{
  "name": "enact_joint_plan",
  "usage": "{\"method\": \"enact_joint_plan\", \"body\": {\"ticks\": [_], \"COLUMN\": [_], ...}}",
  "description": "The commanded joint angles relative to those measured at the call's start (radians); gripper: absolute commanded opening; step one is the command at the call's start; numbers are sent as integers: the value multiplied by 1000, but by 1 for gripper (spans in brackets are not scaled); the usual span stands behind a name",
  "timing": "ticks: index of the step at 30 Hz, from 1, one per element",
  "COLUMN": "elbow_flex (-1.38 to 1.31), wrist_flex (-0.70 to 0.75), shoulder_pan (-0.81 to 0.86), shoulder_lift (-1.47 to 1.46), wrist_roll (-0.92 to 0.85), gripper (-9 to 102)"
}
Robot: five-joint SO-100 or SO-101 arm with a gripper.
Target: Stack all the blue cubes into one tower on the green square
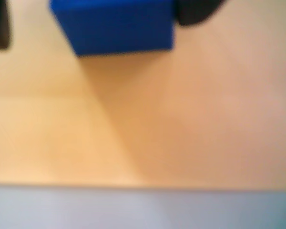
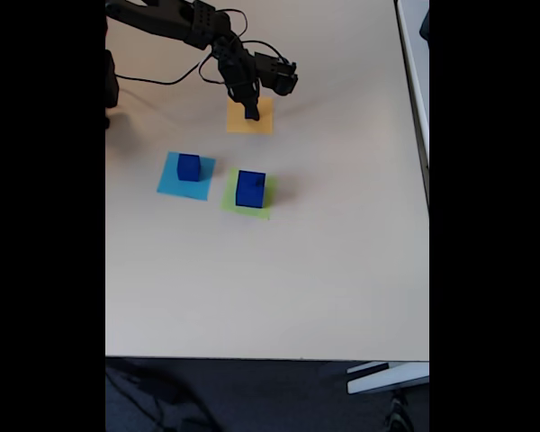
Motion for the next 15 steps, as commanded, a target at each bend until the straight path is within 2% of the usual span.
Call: {"method": "enact_joint_plan", "body": {"ticks": [1,9,15], "elbow_flex": [-17,-69,-239], "wrist_flex": [-21,-28,118], "shoulder_pan": [0,20,69], "shoulder_lift": [28,43,46], "wrist_roll": [-23,-104,-209], "gripper": [19,22,22]}}
